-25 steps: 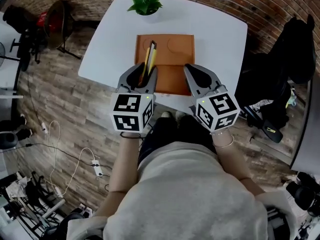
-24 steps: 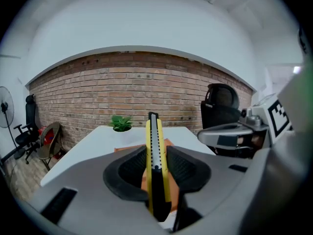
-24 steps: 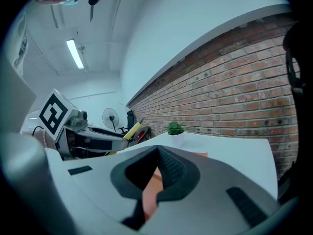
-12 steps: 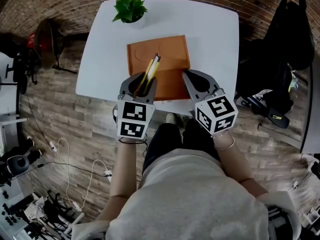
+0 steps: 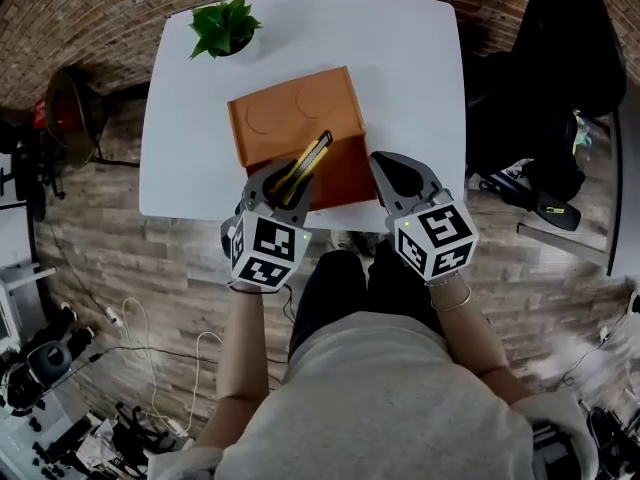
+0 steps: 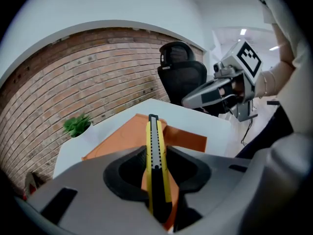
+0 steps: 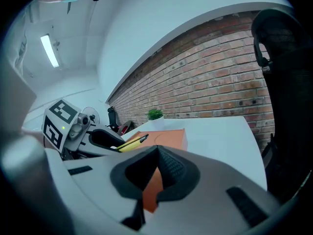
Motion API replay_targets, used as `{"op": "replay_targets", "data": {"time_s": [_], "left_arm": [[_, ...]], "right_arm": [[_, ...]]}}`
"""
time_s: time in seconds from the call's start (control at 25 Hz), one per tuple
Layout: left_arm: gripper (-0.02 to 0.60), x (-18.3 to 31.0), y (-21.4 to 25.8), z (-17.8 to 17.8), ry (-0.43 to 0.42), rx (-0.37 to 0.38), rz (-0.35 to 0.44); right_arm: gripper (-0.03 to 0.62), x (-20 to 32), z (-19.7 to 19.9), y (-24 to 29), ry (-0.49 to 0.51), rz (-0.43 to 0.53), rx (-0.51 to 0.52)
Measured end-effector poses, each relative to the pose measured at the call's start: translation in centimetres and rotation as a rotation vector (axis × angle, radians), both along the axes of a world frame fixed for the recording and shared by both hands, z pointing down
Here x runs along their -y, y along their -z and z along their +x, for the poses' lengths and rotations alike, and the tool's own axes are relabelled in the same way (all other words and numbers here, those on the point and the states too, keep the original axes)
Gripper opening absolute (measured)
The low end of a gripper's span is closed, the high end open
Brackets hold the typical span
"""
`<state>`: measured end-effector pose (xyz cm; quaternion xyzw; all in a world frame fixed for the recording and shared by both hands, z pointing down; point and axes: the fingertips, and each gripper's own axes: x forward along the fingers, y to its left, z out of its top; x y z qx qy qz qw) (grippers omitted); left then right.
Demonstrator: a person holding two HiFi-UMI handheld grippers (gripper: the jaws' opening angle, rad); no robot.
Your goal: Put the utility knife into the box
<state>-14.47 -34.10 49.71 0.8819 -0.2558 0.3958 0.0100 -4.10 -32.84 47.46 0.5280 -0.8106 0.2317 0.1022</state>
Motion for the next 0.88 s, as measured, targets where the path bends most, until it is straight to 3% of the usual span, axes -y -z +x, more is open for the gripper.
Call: {"op": "replay_targets", "data": {"time_s": [0.16,0.52,0.88], "left_arm": [[0.127,-0.5,-1.4,1.2,-0.110,0.014,-0.034],[0.127,-0.9,-5.2,1.6,-0.343,0.206,-0.072],[0.127,-1.0,-7.4,2.3,-0.440,0.271,-0.144]], "right_arm": [[-0.002,-0.4,0.3,-0.7,-0.017,-0.018,-0.001],[-0.002,0.2,0.1,-2.1,-0.041,-0.048,-0.010],[-0.002,0.3,0.7,-3.0,-0.074,-0.067,-0.019]]}}
